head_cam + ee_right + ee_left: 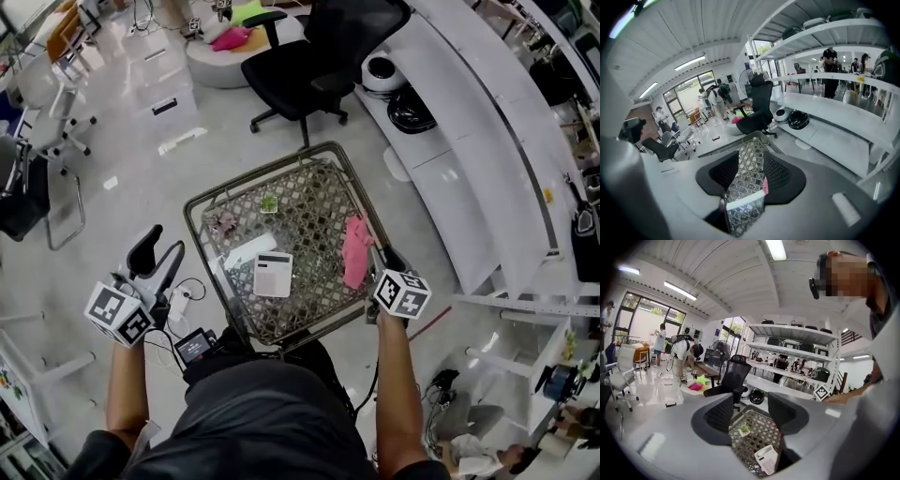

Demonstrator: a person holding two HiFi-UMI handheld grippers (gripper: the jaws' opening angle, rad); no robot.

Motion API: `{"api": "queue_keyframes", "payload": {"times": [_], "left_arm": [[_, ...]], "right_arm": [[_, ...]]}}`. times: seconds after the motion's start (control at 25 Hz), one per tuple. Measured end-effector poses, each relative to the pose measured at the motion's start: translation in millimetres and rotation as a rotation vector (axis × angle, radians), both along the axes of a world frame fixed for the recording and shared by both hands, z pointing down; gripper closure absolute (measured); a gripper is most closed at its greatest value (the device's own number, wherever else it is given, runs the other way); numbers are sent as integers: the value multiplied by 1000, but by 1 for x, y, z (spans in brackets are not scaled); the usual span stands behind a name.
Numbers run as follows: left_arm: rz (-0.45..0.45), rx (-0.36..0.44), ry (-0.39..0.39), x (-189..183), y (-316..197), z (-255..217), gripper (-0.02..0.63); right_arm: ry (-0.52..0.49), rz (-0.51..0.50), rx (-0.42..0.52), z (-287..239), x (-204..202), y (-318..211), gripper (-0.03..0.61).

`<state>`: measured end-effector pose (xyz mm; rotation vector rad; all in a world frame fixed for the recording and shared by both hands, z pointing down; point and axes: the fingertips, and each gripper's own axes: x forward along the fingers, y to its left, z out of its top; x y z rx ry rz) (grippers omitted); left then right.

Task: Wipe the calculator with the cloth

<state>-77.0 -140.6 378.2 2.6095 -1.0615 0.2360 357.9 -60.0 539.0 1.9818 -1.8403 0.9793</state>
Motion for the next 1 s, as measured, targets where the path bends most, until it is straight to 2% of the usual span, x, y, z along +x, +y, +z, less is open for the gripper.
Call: {"api": "queue_keyframes", "payload": {"times": [0.4, 0.68, 1.0], "left_arm": [[-47, -71, -45, 1, 6, 37, 365], [-56, -121, -63, 0, 10, 61, 365], [-50, -150, -75, 1, 13, 71, 366]], "right_arm": [[-27, -19, -194, 121, 17, -26, 414], [-38, -25, -302, 177, 18, -30, 407], [-25, -59, -437, 231, 22, -21, 370]]}}
